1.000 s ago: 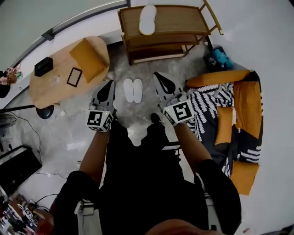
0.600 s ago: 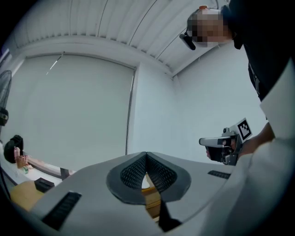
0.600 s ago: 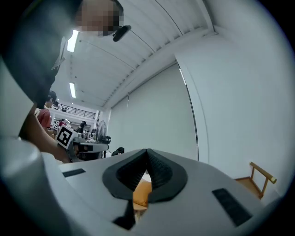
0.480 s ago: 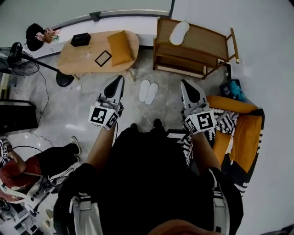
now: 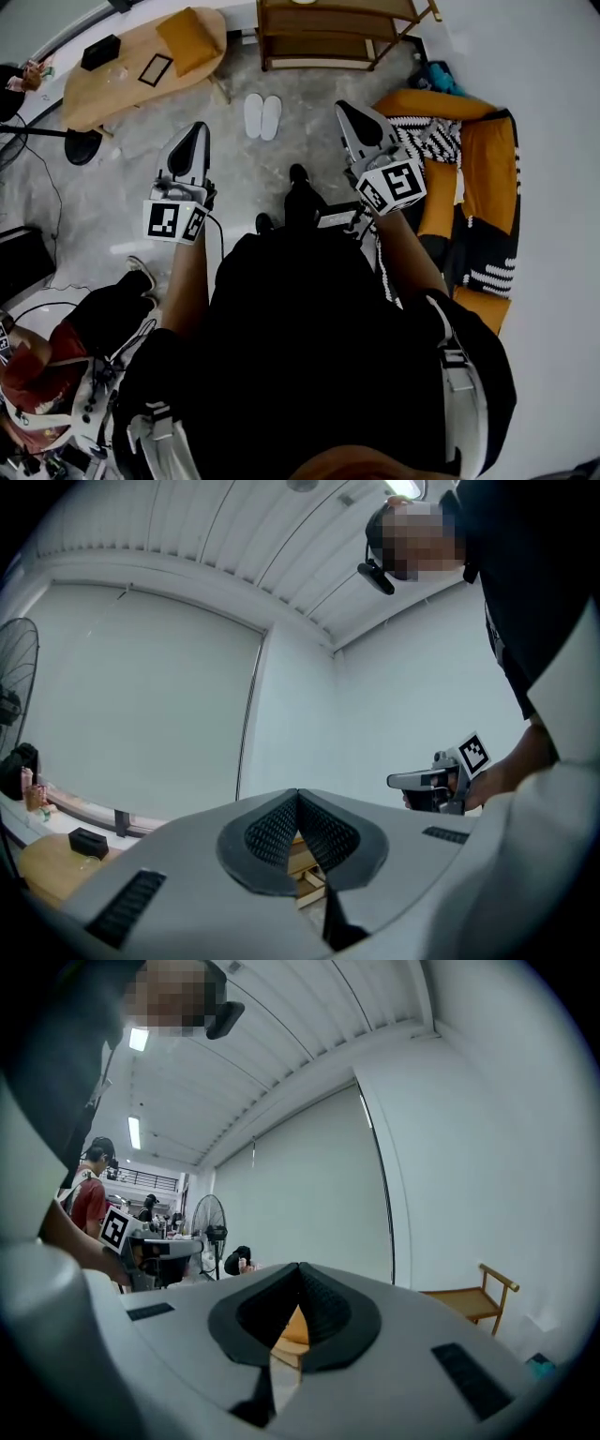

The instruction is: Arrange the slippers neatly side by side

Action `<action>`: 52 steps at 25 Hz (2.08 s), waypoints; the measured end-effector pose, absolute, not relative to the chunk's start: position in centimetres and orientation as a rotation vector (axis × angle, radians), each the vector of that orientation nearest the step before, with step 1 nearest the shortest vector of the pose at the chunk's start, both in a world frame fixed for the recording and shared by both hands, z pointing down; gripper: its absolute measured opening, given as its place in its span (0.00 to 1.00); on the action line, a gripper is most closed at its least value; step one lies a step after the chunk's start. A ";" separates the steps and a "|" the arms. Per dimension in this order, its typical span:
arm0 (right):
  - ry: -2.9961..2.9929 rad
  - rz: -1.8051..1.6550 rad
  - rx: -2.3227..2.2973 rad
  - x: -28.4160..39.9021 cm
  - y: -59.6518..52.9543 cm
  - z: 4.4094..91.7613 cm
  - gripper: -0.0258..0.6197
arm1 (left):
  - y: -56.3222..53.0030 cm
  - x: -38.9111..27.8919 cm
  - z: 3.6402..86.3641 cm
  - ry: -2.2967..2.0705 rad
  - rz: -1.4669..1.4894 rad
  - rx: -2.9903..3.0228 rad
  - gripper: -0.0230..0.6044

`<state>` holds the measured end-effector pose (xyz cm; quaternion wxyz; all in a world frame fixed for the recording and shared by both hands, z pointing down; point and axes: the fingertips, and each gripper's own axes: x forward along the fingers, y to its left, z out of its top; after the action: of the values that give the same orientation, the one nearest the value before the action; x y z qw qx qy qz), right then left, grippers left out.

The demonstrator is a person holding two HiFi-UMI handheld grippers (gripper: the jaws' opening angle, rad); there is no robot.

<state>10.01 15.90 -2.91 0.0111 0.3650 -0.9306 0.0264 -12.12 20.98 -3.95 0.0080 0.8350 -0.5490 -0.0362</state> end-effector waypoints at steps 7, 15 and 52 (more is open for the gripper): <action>-2.886 0.194 1.169 9.2 24.7 -0.7 0.09 | 29.7 -13.5 -0.5 -1.697 -0.118 2.517 0.06; -2.943 0.201 1.127 11.9 28.9 -1.2 0.09 | 33.0 -8.2 -0.1 -1.671 -0.051 2.550 0.06; -3.012 0.279 1.082 24.2 34.9 -0.8 0.09 | 39.3 6.1 -0.7 -1.697 0.048 2.579 0.06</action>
<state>24.16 34.85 -0.80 -0.0355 0.3367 -0.9369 0.0869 6.09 39.34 -0.72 0.0270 0.8350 -0.5494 0.0157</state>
